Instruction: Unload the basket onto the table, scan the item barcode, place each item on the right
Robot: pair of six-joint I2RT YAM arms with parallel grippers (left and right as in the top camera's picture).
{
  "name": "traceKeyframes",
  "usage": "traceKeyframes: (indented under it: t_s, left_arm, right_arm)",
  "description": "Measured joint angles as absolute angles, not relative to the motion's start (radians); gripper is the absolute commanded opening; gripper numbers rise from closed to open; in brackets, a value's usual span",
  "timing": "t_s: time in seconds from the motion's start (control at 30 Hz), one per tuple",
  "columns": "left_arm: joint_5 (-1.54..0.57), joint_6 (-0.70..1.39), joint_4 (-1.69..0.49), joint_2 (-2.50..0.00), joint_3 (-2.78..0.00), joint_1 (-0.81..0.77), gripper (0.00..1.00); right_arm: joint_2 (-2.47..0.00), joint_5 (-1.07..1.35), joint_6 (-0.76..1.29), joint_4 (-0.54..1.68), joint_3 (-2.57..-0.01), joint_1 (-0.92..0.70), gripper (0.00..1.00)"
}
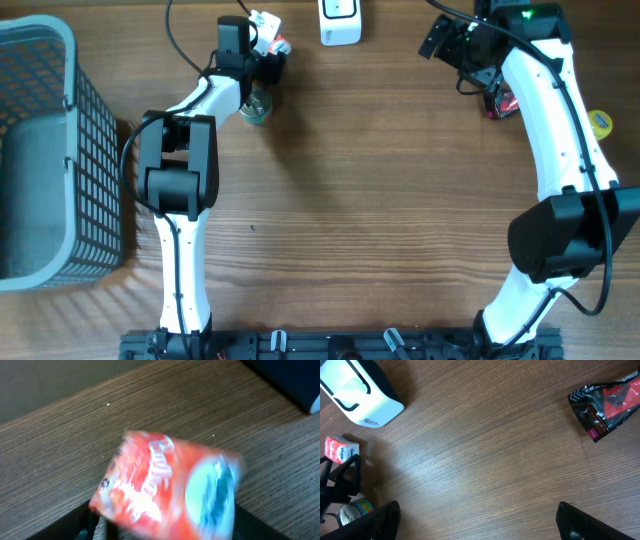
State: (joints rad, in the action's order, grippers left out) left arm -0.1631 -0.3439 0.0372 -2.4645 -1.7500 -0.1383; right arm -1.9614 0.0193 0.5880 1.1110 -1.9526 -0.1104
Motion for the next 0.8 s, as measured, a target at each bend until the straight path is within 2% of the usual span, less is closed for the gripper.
traceKeyframes:
  t_s: [0.13, 0.3, 0.43, 0.67, 0.8]
  left_arm:
    - [-0.163, -0.323, 0.03, -2.467, -1.755, -0.138, 0.59]
    - [-0.162, -0.292, -0.022, -2.463, -1.768, -0.138, 0.47]
    - [-0.162, -0.279, -0.089, -2.429, -1.767, -0.14, 0.43]
    - [-0.16, -0.245, -0.202, -2.308, -1.767, -0.173, 0.42]
    - [-0.158, -0.186, -0.319, -2.236, -1.768, -0.251, 0.42]
  right_arm:
    - [-1.961, 0.019, 0.591, 1.111, -1.953, -0.11, 1.0]
    - [-1.961, 0.019, 0.591, 1.121, -1.953, -0.11, 1.0]
    - [-1.961, 0.019, 0.591, 1.122, -1.953, -0.11, 1.0]
    - [-1.961, 0.019, 0.588, 1.122, -1.953, -0.11, 1.0]
    - [-1.961, 0.019, 0.574, 1.126, -1.953, -0.11, 1.0]
